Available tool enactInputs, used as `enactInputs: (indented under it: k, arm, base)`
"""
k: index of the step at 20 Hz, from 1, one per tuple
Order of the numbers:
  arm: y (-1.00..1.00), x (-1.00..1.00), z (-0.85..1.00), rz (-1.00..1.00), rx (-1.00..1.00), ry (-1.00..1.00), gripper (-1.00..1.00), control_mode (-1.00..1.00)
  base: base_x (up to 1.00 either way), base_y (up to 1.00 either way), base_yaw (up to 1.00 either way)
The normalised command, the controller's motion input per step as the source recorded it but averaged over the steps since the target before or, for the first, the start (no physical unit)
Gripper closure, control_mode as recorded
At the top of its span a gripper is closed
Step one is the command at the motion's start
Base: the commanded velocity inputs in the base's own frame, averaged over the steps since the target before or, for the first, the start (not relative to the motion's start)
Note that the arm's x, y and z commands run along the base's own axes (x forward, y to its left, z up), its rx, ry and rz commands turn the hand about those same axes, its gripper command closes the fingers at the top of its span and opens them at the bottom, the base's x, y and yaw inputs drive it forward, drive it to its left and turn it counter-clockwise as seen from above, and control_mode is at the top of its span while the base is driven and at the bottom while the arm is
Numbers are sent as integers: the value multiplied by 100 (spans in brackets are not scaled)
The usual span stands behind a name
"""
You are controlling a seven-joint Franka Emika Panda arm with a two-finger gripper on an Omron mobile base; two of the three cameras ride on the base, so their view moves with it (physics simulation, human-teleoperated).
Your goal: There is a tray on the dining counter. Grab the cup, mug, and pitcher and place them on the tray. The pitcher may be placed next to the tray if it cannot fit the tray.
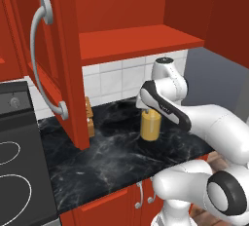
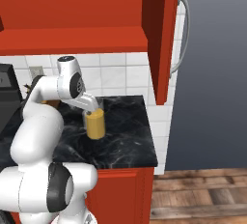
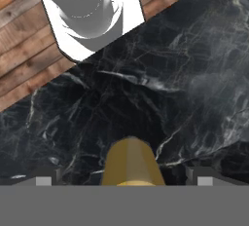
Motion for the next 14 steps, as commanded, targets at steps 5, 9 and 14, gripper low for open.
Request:
enactInputs:
  k: [5,9,14]
  arm:
    - [0,18,-23,-1,0,0,-100,-100]
    - [0,17,-20,0,0,0,-100,-100]
    - [0,24,-15,-1,0,0,-100,-100]
  base:
    - [0,0,0]
    - [0,0,0]
    - [0,0,0]
